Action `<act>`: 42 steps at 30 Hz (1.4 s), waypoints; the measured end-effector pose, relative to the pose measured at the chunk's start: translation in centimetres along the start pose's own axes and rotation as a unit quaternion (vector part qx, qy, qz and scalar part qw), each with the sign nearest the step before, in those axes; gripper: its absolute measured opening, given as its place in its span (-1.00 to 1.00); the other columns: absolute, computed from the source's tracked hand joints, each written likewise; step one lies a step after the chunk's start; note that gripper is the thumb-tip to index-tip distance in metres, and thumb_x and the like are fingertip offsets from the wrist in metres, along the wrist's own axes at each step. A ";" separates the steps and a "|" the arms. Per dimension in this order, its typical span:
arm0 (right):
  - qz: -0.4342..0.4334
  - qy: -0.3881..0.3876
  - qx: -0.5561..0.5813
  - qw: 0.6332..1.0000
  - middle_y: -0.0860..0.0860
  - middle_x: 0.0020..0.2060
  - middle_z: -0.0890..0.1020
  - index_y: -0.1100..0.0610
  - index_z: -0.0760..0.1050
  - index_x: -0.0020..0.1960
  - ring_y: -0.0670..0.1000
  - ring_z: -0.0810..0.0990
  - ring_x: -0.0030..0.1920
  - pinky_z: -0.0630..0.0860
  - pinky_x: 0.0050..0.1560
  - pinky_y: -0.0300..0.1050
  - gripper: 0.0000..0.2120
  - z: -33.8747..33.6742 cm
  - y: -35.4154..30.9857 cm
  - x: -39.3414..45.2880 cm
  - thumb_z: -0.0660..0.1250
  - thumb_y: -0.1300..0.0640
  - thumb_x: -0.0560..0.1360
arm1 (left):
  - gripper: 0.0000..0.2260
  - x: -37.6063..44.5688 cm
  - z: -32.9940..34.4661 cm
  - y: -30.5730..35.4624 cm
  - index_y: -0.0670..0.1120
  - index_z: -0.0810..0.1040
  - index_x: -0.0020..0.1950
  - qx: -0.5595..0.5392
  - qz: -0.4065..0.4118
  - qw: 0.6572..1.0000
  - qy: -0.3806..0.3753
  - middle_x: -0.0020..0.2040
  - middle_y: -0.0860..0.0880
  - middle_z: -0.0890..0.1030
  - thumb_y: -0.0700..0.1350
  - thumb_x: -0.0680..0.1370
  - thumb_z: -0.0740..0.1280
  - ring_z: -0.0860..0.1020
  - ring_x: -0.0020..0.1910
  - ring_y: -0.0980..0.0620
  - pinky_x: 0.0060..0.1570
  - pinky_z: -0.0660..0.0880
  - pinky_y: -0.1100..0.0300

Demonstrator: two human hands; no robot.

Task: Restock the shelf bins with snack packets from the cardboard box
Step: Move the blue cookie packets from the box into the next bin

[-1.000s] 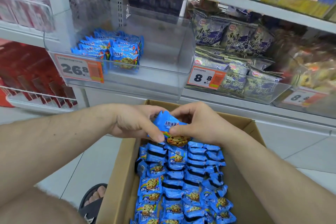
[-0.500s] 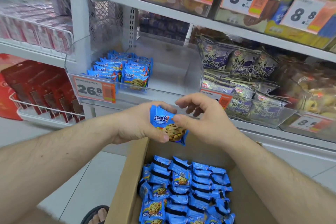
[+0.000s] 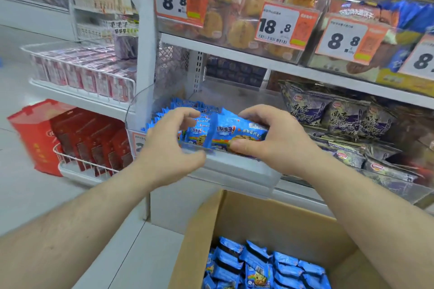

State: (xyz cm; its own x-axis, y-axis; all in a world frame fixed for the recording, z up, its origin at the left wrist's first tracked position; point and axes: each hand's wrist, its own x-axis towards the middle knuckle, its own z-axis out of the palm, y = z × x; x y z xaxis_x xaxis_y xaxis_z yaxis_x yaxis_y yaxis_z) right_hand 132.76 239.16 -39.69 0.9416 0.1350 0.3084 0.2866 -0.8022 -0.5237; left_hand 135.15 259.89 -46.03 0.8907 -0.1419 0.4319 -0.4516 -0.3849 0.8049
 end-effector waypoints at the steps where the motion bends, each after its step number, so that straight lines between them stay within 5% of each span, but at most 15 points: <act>1: 0.017 0.000 -0.003 1.000 -0.12 -0.09 0.65 -0.05 0.56 0.09 -0.10 0.61 -0.11 0.52 -0.06 -0.20 -0.56 0.3 0.4 1.2 0.58 -0.06 0.26 | -0.53 0.5 -0.5 -0.6 0.21 0.44 0.09 0.042 -0.007 0.998 0.038 0.00 0.25 0.48 -0.04 0.21 0.37 0.55 -0.07 0.14 0.09 0.47 0.07; 6: 0.057 -0.097 -0.081 0.990 -0.05 0.05 0.59 0.02 0.56 0.16 -0.03 0.52 -0.04 0.37 -0.11 -0.24 -0.50 4.7 2.6 6.7 0.58 -0.06 0.28 | -0.72 1.1 0.0 -2.2 0.17 0.54 -0.02 0.312 -0.042 0.948 0.043 0.02 0.20 0.56 -0.03 0.29 0.34 0.44 0.20 0.05 0.11 0.08 0.14; 9: 0.033 -0.129 -0.128 0.983 -0.05 0.12 0.56 0.05 0.52 0.23 -0.01 0.51 0.08 0.35 -0.02 -0.23 -0.44 7.7 2.8 8.7 0.56 -0.09 0.31 | -0.77 1.1 0.5 -2.6 0.16 0.54 -0.03 0.325 -0.051 0.943 0.041 0.06 0.18 0.54 -0.04 0.33 0.36 0.39 0.22 0.08 0.24 0.03 0.09; 15: -0.041 -0.163 -0.262 0.950 0.08 0.08 0.46 0.11 0.44 0.22 0.11 0.47 -0.02 0.43 -0.03 -0.06 -0.42 10.1 1.9 9.8 0.45 -0.24 0.38 | -0.77 1.2 0.6 -2.7 0.17 0.53 -0.04 0.323 -0.060 0.944 0.040 0.05 0.19 0.52 -0.07 0.35 0.36 0.37 0.22 0.09 0.31 0.01 0.06; 19: 0.011 -0.133 -0.324 0.937 0.10 0.10 0.47 0.13 0.27 0.26 0.16 0.52 0.00 0.40 -0.11 -0.02 -0.24 10.0 1.8 10.1 0.36 -0.40 0.34 | -0.76 1.3 0.5 -3.0 0.17 0.53 -0.03 0.324 -0.058 0.944 0.038 0.03 0.20 0.50 -0.07 0.35 0.37 0.36 0.22 0.10 0.30 0.01 0.05; 23: 0.112 -0.163 -0.300 0.933 0.05 0.06 0.51 0.25 0.24 0.29 0.10 0.52 -0.03 0.44 -0.10 -0.05 -0.10 10.6 1.2 10.4 0.39 -0.41 0.29 | -0.77 1.3 0.6 -2.9 0.16 0.53 -0.03 0.316 -0.059 0.946 0.039 0.07 0.18 0.53 -0.07 0.35 0.35 0.36 0.22 0.08 0.33 0.04 0.03; 27: 0.166 -0.206 -0.241 0.934 0.02 -0.01 0.67 0.17 0.37 0.06 0.02 0.65 -0.18 0.61 -0.07 -0.14 -0.42 11.3 0.8 11.3 0.44 -0.24 0.31 | -0.76 1.2 0.7 -3.0 0.15 0.53 -0.02 0.307 -0.054 0.949 0.038 0.08 0.15 0.54 -0.07 0.35 0.35 0.36 0.23 0.06 0.32 0.03 0.05; 31: 0.231 -0.201 -0.145 0.941 -0.05 -0.16 0.67 0.21 0.20 0.20 0.00 0.64 -0.18 0.54 -0.13 -0.16 -0.16 11.8 0.5 12.1 0.58 -0.20 0.21 | -0.76 1.2 0.8 -3.1 0.15 0.52 -0.02 0.304 -0.051 0.950 0.038 0.08 0.14 0.53 -0.08 0.35 0.36 0.35 0.22 0.05 0.30 0.02 0.06; 34: 0.210 -0.204 -0.146 0.945 0.03 0.02 0.58 0.19 0.17 0.26 0.04 0.57 -0.09 0.46 -0.16 -0.14 -0.19 12.0 0.4 11.9 0.57 -0.10 0.27 | -0.79 1.2 1.0 -3.1 0.15 0.51 -0.04 0.311 -0.053 0.948 0.036 0.06 0.15 0.54 -0.06 0.35 0.34 0.36 0.21 0.05 0.34 0.06 0.00; 36: 0.196 -0.214 -0.147 0.946 0.09 0.10 0.55 0.16 0.16 0.26 0.06 0.58 -0.06 0.53 -0.07 -0.09 -0.23 12.0 0.4 11.8 0.57 -0.04 0.30 | -0.79 1.2 1.0 -3.2 0.14 0.51 -0.03 0.319 -0.053 0.945 0.036 0.06 0.15 0.54 -0.04 0.36 0.34 0.37 0.21 0.04 0.35 0.08 -0.03; 40: 0.239 -0.246 -0.041 0.938 0.02 -0.12 0.63 0.13 0.10 0.33 0.06 0.64 -0.06 0.51 0.23 -0.01 -0.13 11.7 1.0 11.6 0.60 -0.02 0.27 | -0.79 1.1 1.1 -3.2 0.14 0.50 0.00 0.333 -0.046 0.941 0.030 0.08 0.15 0.52 0.00 0.38 0.35 0.36 0.22 0.03 0.37 0.08 -0.07; 42: 0.271 -0.241 0.029 0.931 -0.02 -0.16 0.58 0.14 0.12 0.33 0.00 0.58 -0.17 0.50 0.22 -0.06 -0.22 11.2 1.1 11.2 0.55 0.01 0.35 | -0.78 1.0 1.1 -3.2 0.14 0.50 0.02 0.337 -0.041 0.940 0.023 0.09 0.15 0.52 0.01 0.38 0.35 0.35 0.22 0.03 0.37 0.07 -0.06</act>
State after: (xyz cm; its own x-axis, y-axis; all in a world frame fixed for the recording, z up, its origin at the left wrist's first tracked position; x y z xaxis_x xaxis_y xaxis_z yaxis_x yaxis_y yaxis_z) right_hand 145.63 246.37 -45.70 0.9167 -0.0230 -0.3990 -0.2573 -0.7979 -0.5451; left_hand 137.58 259.97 -48.60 0.9111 -0.0520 0.4088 -0.2313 -0.8855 0.4029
